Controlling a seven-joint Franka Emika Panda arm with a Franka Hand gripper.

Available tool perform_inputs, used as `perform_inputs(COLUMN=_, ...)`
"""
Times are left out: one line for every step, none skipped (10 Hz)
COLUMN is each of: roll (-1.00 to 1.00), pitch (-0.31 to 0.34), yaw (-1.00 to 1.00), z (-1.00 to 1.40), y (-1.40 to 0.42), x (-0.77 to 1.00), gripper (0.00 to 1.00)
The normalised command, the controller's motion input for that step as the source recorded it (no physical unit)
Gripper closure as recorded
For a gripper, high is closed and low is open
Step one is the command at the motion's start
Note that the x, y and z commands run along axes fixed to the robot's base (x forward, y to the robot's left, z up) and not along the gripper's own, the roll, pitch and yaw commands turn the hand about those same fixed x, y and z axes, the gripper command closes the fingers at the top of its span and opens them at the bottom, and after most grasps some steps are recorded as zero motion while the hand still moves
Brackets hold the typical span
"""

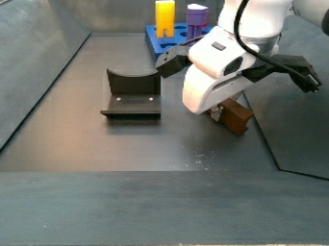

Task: Pick up the arch object. Move up. Place the arch object on the fixture. Regrasp the arch object. Move to above the board. Insert the arch object.
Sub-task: Pick up the arch object, then move up.

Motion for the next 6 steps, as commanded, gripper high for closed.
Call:
perform_inputs(roll=0.00, pitch=0.000, yaw=0.00, z=0.00, y=0.00, x=0.00, gripper=1.00)
perform_inputs(roll=0.00, pitch=0.000, yaw=0.00, z=0.00, y=0.00, x=0.00, gripper=1.00)
perform_inputs(roll=0.00, pitch=0.000, yaw=0.00, z=0.00, y=0.00, x=0.00, gripper=1.00)
perform_inputs(roll=0.00, pitch=0.000, yaw=0.00, z=0.00, y=0.00, x=0.00, gripper=1.00)
perform_inputs(roll=0.00, pitch=0.000, yaw=0.00, z=0.00, y=0.00, x=0.00, gripper=1.00)
perform_inputs(roll=0.00, pitch=0.000, yaw=0.00, z=0.83, y=0.00, x=0.00, gripper=1.00)
